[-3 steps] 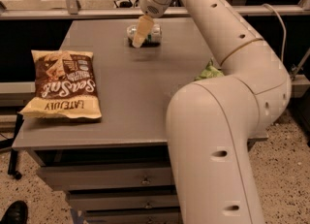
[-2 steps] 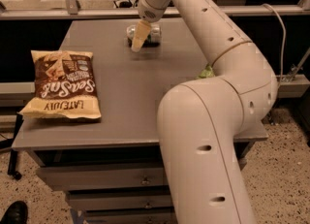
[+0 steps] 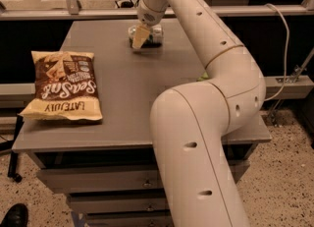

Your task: Place 7up can upright

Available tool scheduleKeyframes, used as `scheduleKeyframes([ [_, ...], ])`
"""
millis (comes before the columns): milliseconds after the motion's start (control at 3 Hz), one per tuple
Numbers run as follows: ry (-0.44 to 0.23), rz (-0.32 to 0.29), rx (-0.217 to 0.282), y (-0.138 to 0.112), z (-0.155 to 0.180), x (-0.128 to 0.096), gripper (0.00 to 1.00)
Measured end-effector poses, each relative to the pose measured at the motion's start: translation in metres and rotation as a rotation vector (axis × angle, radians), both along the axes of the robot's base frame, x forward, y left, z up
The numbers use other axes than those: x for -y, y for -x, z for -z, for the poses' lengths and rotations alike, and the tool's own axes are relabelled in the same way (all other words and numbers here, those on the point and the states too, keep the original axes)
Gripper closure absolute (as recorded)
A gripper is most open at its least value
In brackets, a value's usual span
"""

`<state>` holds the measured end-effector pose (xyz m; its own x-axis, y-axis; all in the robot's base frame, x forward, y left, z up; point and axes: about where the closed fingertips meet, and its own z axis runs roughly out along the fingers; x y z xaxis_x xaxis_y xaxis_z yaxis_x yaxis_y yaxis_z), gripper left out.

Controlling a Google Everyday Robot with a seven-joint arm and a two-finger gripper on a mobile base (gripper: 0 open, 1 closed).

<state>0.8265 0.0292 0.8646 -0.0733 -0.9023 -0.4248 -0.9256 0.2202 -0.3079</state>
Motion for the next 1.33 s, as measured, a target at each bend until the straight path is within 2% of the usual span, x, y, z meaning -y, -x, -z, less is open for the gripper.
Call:
scheduleKeyframes([
  [667, -0.015, -0.039, -0.007, 0.012, -0.022, -0.003, 0.84],
  [1000, -0.077, -0.051, -0.005, 0.026, -0.044, 0.011, 1.0],
  [1333, -0.22, -0.077, 0.027, 0.046, -0.088, 0.03, 1.0],
])
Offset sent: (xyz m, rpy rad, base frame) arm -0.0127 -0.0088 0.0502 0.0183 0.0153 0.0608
